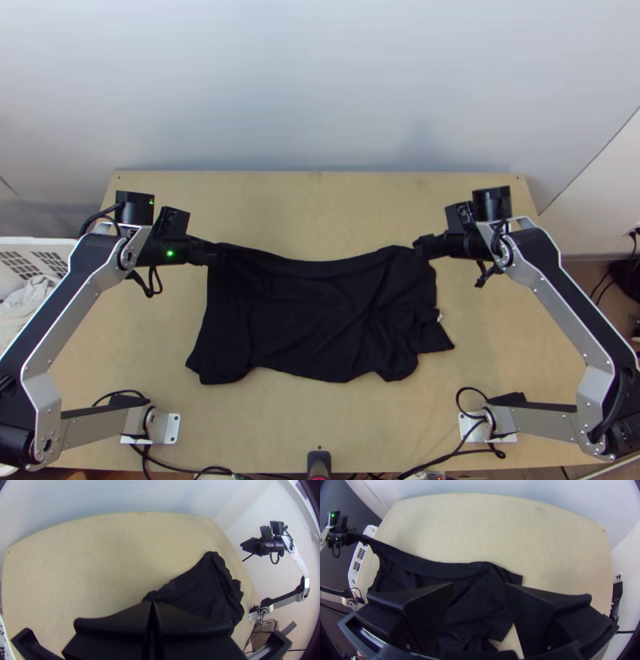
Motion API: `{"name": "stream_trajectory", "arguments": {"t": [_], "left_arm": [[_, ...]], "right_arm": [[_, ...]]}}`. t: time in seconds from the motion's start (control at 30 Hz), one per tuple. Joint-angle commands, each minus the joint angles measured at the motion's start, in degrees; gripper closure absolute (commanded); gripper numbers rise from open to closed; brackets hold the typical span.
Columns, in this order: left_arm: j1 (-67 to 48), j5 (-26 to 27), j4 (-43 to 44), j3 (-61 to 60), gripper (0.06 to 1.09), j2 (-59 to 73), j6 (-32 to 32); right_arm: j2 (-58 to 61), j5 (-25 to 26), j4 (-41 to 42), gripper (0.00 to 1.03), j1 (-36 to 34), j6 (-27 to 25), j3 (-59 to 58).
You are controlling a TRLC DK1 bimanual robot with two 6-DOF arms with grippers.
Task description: Fold the t-shirt
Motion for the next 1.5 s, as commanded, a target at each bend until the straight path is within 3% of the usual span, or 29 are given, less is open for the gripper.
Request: {"name": "stream_trajectory", "arguments": {"t": [0.0, 0.4, 0.83, 1.0, 1.13, 1.23, 1.47], "left_arm": [[0.49, -0.06, 0.18, 0.47, 1.05, 0.78, 0.43], [4.71, 0.56, -1.84, 5.65, 1.05, 2.54, 0.87], [6.02, 0.64, -2.81, 7.15, 1.05, 2.8, 1.66], [6.46, 0.73, -3.07, 8.29, 1.05, 3.59, 1.93], [6.46, 0.73, -3.25, 8.73, 1.05, 3.77, 1.93], [6.46, 0.73, -3.42, 8.9, 1.05, 4.03, 1.93], [6.82, 0.73, -3.51, 9.52, 1.05, 4.29, 1.84]], "right_arm": [[0.04, 0.0, -2.5, 0.31, -0.36, -2.18, -4.91], [5.75, 1.32, -1.8, 0.31, -4.75, -8.6, -11.15], [10.41, 2.99, 1.81, 0.32, -4.49, -9.83, -15.37], [10.68, 3.17, 3.65, 0.42, -4.31, -10.18, -15.28], [11.55, 3.17, 4.09, 0.42, -4.14, -10.27, -13.96], [11.82, 3.17, 4.8, 0.59, -3.17, -10.27, -13.44], [12.26, 3.17, 5.76, 0.87, 0.96, -11.06, -13.35]]}}
